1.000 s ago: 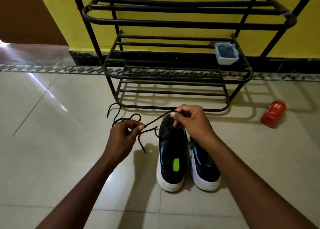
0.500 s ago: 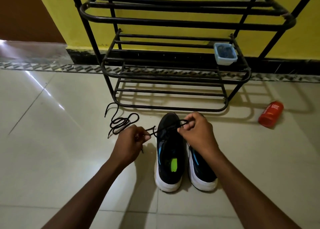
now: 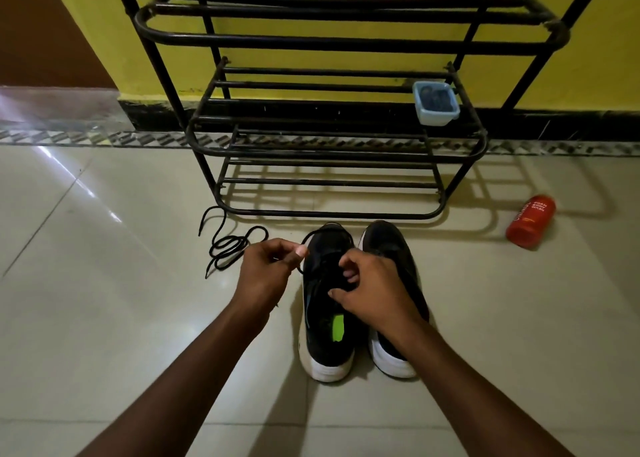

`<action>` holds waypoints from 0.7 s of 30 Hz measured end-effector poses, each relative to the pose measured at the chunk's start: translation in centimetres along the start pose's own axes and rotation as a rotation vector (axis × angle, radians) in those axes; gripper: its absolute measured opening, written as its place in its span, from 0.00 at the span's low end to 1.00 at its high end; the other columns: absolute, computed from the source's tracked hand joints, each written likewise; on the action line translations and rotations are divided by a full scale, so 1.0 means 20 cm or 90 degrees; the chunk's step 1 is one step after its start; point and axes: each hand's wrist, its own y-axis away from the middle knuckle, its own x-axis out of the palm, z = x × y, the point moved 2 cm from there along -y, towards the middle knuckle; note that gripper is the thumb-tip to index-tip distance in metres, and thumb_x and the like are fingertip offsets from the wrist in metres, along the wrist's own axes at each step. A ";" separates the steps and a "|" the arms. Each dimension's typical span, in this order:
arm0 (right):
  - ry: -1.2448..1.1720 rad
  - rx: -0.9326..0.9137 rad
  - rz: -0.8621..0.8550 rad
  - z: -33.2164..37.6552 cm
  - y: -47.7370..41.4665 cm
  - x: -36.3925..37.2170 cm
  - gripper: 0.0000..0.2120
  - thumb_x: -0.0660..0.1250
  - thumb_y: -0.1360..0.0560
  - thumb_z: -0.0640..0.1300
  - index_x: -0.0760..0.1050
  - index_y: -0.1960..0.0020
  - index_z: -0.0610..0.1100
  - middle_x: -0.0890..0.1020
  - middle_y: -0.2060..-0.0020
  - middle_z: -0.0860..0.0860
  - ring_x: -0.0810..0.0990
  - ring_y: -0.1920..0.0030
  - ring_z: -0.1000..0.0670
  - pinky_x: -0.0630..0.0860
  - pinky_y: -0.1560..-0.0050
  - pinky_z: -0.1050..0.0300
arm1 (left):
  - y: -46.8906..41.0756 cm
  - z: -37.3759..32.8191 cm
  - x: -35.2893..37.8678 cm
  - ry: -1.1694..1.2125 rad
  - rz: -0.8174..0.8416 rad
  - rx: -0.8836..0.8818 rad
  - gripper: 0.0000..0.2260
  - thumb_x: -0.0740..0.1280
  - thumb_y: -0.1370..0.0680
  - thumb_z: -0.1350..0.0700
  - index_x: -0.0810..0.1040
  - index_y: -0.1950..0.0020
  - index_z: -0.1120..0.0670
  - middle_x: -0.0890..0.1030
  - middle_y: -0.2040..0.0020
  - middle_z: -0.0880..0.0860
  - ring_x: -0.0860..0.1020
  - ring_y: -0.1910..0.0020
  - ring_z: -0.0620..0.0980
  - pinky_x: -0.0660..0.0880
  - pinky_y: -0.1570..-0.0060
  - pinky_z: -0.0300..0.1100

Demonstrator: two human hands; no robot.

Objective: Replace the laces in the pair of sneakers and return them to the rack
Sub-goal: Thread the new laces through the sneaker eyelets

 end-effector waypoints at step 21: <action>-0.291 0.188 -0.113 -0.09 0.04 0.05 0.16 0.73 0.29 0.33 0.78 0.47 0.51 0.86 0.58 0.54 0.85 0.58 0.54 0.84 0.58 0.52 | 0.00 0.05 0.20 -0.065 0.157 -0.039 0.04 0.72 0.24 0.67 0.84 0.58 0.60 0.85 0.56 0.61 0.85 0.57 0.52 0.83 0.55 0.41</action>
